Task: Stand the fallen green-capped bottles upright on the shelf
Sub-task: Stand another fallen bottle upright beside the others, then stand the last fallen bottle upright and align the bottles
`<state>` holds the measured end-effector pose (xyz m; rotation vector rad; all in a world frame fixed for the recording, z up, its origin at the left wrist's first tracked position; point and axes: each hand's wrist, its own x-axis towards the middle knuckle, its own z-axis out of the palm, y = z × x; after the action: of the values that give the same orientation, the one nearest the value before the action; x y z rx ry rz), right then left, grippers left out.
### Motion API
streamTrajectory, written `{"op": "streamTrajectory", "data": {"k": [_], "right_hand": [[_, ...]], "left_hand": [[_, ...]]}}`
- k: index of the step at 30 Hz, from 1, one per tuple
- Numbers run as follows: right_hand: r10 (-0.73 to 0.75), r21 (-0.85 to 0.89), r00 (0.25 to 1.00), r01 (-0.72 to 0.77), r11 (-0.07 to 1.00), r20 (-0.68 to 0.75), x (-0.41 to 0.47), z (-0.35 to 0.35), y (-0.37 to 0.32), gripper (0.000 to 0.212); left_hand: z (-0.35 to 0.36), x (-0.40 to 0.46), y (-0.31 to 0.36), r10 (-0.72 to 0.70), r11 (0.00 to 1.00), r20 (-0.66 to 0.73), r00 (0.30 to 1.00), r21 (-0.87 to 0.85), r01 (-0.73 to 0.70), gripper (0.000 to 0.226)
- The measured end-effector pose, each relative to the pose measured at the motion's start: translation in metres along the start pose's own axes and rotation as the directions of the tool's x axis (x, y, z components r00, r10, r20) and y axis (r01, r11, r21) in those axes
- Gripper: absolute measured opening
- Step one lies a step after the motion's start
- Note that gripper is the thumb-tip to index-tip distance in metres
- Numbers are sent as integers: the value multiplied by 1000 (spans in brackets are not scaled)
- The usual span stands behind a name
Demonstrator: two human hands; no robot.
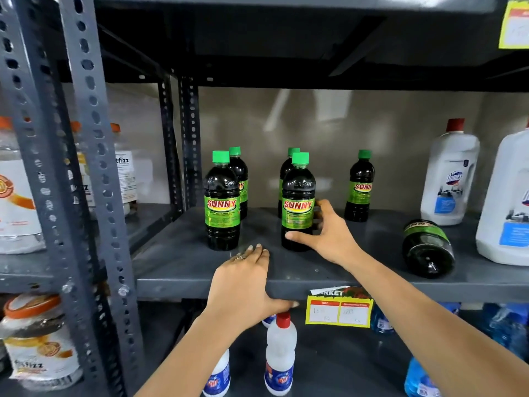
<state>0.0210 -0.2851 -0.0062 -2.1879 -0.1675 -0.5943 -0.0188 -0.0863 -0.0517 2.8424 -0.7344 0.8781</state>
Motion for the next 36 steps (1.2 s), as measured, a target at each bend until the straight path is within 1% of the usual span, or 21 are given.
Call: {"op": "streamTrajectory", "data": {"k": [3,6,8,10,12,14,16,17,18,20,22,23,25,27,29,31,32,33,34,35,36], "right_hand": [[7,-10,1000,-7,1000,5,-1,0,-2,91],[31,43,999,-31,999,19,-3,-3,-6,90],[58,142,998,-59,988,11,-8,-6,-14,77],[55,168,997,-45,985,-52,-13,-17,-22,64],[-36,55,984,46,997,-173,-14,-36,-26,54],[-133,-104,947,107,989,-293,-12,-61,-23,45],[-124,-256,911,21,966,-394,-7,-92,-17,37],[-70,-317,910,-70,946,-409,-5,-108,-13,38],[26,-368,917,-186,911,-399,-3,-124,-9,44],[262,-523,910,-400,752,-320,1,-150,5,65],[451,-667,863,-475,574,-227,1,-164,18,80],[522,-693,832,-490,528,-191,0,-169,24,80],[633,-657,766,-535,532,-111,-3,-172,29,71],[712,-545,702,-599,587,-4,-7,-172,31,59],[708,-452,706,-625,637,21,-9,-169,36,47],[648,-326,761,-623,711,-43,-6,-162,44,43],[621,-227,781,-619,752,-71,-4,-156,48,45],[595,-108,799,-602,791,-94,-1,-149,51,54],[571,-4,809,-577,817,-141,2,-141,55,69],[540,60,815,-541,839,-208,6,-134,57,81],[494,88,825,-490,867,-274,7,-128,57,86]], "left_hand": [[0,0,0,-10,1000,-6,1000,-13,10,112],[1,-2,0,-13,999,-26,1000,-36,12,107],[-3,-6,0,0,999,34,999,-39,1,104],[-8,-8,-2,39,989,0,999,-144,-38,112],[-17,-5,7,63,952,67,996,-302,-40,119],[-24,2,28,136,926,125,983,-368,-82,112],[-27,12,57,216,924,245,945,-363,-117,107],[-27,18,68,240,928,293,925,-349,-130,108],[-26,24,79,254,935,333,908,-326,-142,111],[-23,38,97,256,951,380,889,-265,-161,112],[-20,51,112,238,964,432,870,-217,-155,110],[-18,56,119,232,967,462,856,-204,-152,108],[-11,63,128,235,968,496,836,-198,-155,102],[-5,66,129,223,969,489,843,-202,-139,97],[-2,65,129,210,971,474,855,-205,-124,95],[-2,65,129,209,970,458,864,-211,-123,95],[-3,64,129,213,968,456,864,-216,-125,96],[-5,64,127,220,966,457,862,-224,-128,98],[-5,64,126,231,963,462,856,-235,-133,101],[-6,64,124,240,960,465,852,-243,-138,105],[-6,64,123,248,958,465,850,-248,-144,108]]}}
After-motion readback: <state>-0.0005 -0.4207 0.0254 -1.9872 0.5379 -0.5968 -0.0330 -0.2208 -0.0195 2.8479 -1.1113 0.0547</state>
